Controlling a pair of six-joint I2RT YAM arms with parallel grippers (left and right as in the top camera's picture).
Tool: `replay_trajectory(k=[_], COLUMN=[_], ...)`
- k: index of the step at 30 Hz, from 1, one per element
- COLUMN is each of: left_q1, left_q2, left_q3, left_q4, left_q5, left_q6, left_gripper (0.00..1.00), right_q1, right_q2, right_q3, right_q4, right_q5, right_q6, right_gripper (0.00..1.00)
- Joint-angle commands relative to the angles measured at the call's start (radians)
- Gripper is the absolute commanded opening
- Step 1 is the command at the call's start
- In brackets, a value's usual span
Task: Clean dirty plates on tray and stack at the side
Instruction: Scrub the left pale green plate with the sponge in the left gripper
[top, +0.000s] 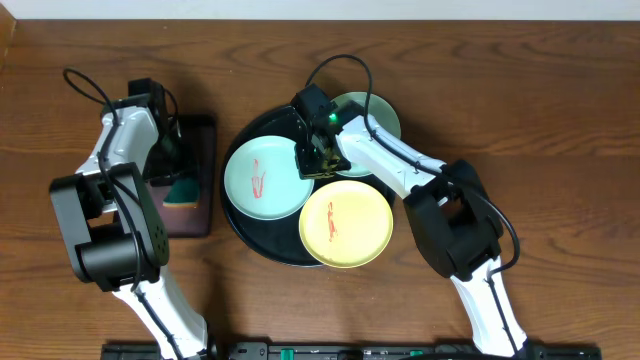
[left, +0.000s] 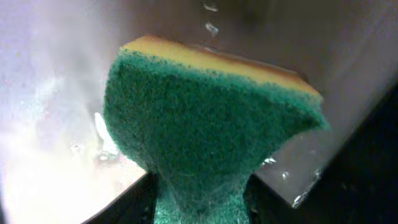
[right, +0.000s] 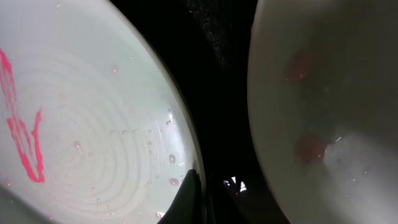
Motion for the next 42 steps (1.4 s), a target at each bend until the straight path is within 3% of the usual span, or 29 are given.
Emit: replay_trajectory(k=[1,2,3,11,17,22,28,42], left_q1=[0.003,0.003,0.003,0.002,0.002,-0.003,-0.081,-0.320], left_q2=[0.023,0.023,0.023,-0.030,-0.195,-0.282,-0.260,-0.055], left_q3=[-0.034,-0.034,-0.034,0.063,0.113,0.112,0.081,-0.024], left_q4=[0.010,0.010,0.010,-0.085,-0.135,-0.149,-0.126,0.035], left_q5=[0.010,0.010,0.010,0.011,0.019,0.135,0.217,0.135], left_q6=[-0.008,-0.008,-0.008,-0.008,-0.007,-0.007,-0.027,-0.281], left_gripper=[0.19,0.08,0.08,0.07,0.07,0.07,0.07,0.07], right_q1=[0.011,0.011,0.011,0.011,0.011,0.010,0.011,0.011], right_q2=[0.037,0.037,0.037,0.037,0.037,0.036,0.037,0.037], right_q3=[0.005,0.005,0.005,0.005,0.005,0.005,0.005,0.005], right_q4=[-0.005,-0.005,-0.005,-0.006,-0.008,-0.010,-0.011,-0.011], right_q5=[0.047,0.047,0.047,0.047,0.047,0.045,0.037,0.023], right_q6=[-0.027,-0.027,-0.027,-0.038,-0.040,-0.053,-0.052,-0.052], right_gripper=[0.01,0.01,0.01,0.01,0.01,0.01,0.01,0.01])
